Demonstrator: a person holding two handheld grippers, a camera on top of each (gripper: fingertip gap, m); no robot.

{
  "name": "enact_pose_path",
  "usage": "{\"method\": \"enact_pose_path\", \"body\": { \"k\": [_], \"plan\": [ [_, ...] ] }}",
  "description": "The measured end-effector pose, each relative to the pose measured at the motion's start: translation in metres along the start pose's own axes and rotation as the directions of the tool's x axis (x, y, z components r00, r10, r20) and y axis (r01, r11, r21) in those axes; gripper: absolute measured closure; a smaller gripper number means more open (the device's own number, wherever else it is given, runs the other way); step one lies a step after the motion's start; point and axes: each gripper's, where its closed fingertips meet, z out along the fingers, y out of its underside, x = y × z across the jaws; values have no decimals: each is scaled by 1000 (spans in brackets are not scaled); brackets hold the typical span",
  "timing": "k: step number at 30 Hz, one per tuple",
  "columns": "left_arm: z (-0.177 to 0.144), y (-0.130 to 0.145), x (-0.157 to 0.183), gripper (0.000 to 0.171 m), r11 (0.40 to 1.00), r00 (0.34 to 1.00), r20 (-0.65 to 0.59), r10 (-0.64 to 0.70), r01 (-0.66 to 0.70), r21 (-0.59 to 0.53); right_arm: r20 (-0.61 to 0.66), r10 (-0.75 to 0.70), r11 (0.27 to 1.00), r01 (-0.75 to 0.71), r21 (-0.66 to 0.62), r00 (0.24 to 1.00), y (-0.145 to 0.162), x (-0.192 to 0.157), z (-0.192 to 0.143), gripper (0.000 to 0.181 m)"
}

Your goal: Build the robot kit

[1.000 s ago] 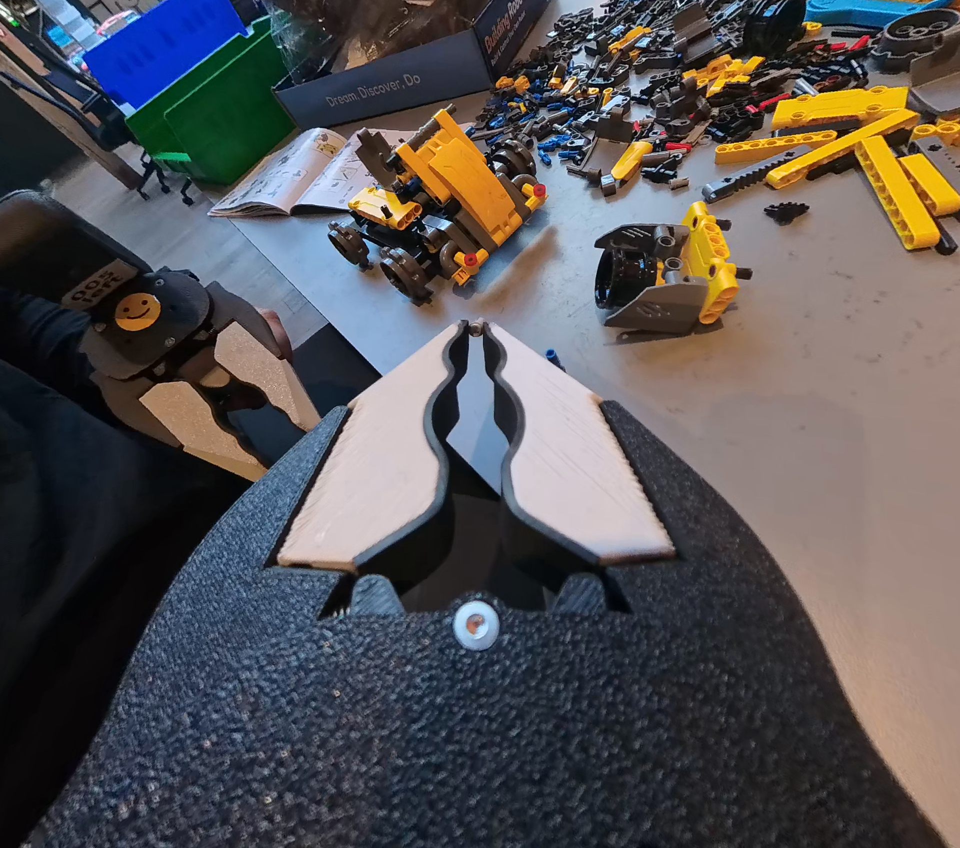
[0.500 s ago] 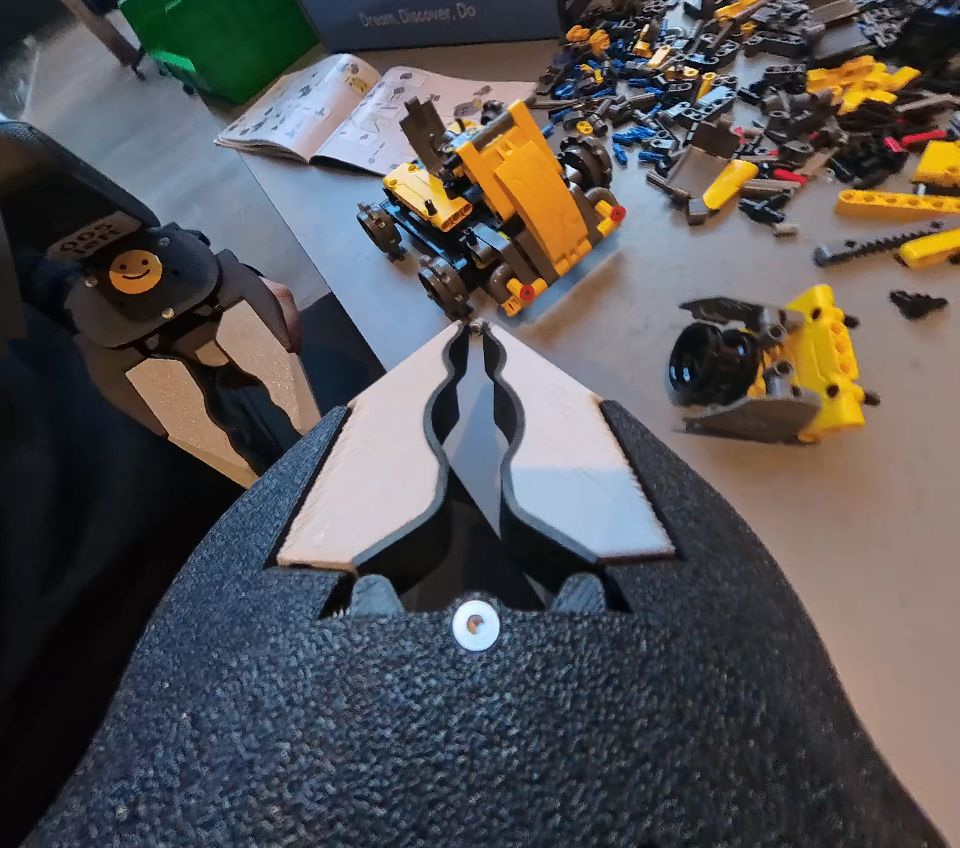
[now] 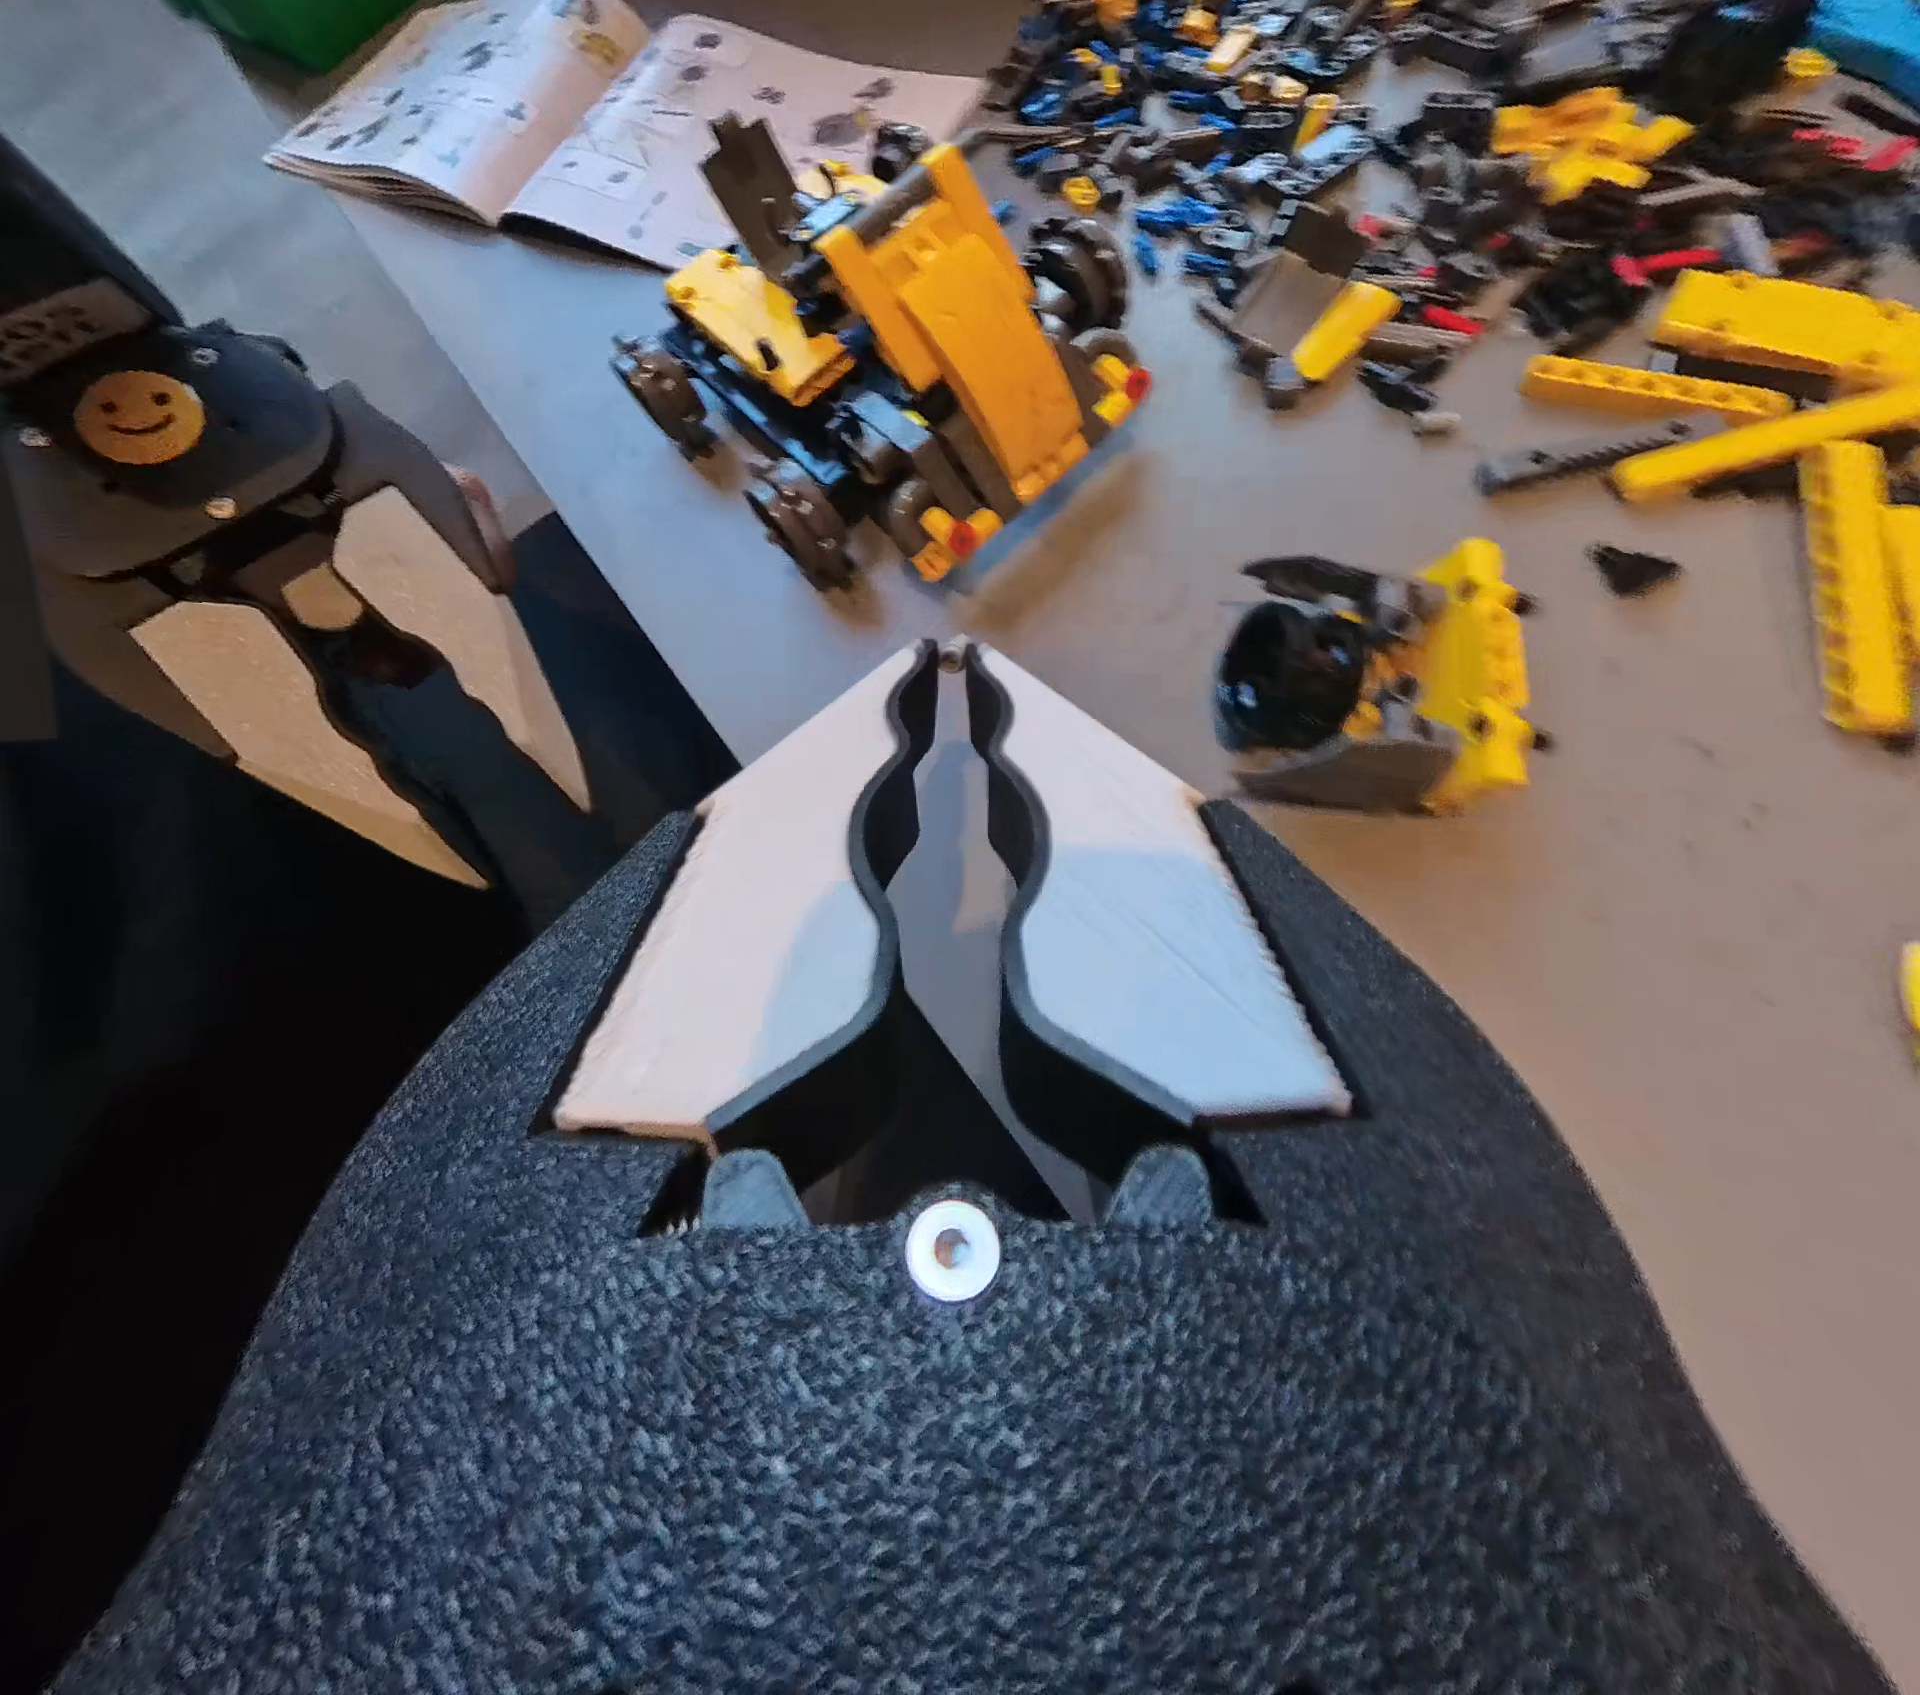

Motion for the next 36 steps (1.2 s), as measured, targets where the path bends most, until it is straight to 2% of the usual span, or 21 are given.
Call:
{"method": "enact_pose_path", "body": {
  "k": [3,6,10,13,17,21,24,28,36],
  "plan": [
    [3,-3,-6,146,1000,999,31,14,-14,-2,-57,33,999,-31,29,998,7,20,-25,176],
    [9,-13,-14,146,1000,998,66,10,-10,0,-44,97,994,-94,63,994,15,30,-39,177],
    [18,-33,-27,147,999,987,156,38,-39,0,11,151,986,-151,73,989,25,34,-43,177],
    [30,-43,-40,153,997,971,229,66,-57,-45,60,179,981,-182,65,982,32,34,-40,177],
    [50,-70,-49,155,997,957,280,80,-71,-41,101,193,978,-200,61,976,35,29,-42,176],
    [66,-83,-64,155,994,938,331,100,-82,-68,139,190,977,-201,70,972,36,22,-47,177],
    [75,-82,-70,154,994,940,331,88,-61,-91,151,182,978,-195,78,972,37,17,-51,176],
    [80,-67,-77,149,987,936,341,86,-34,-156,128,166,982,-176,74,978,43,15,-56,176],
    [103,-60,-70,146,981,970,242,-12,57,-183,102,178,974,-190,123,979,48,15,-73,177]
  ]
}}
